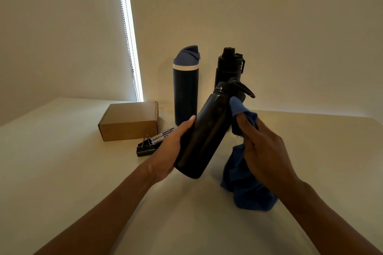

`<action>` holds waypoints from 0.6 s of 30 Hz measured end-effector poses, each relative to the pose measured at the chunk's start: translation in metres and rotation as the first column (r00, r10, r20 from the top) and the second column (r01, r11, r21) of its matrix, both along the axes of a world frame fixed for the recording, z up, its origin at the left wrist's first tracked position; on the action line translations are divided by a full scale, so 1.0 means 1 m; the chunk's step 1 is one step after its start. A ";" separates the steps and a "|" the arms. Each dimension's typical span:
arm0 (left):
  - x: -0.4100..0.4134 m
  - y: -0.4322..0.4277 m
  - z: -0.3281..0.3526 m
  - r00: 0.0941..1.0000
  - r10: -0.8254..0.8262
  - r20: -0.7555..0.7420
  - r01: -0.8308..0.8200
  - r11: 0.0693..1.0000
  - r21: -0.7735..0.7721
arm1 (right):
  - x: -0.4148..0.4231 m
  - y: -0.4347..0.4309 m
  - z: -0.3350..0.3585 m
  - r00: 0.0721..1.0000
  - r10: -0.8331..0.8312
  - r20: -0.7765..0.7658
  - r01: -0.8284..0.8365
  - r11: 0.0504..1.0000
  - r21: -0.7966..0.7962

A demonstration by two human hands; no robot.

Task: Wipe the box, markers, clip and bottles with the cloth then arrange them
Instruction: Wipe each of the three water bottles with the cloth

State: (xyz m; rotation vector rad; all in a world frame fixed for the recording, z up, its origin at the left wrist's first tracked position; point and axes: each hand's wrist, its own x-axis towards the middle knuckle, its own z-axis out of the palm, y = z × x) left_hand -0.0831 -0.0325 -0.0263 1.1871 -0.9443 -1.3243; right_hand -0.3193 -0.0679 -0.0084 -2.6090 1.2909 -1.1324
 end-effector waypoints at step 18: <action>-0.003 0.007 0.007 0.985 -0.030 0.169 0.039 0.998 -0.049 | 0.000 -0.002 0.000 0.993 0.091 0.075 -0.087 0.995 -0.049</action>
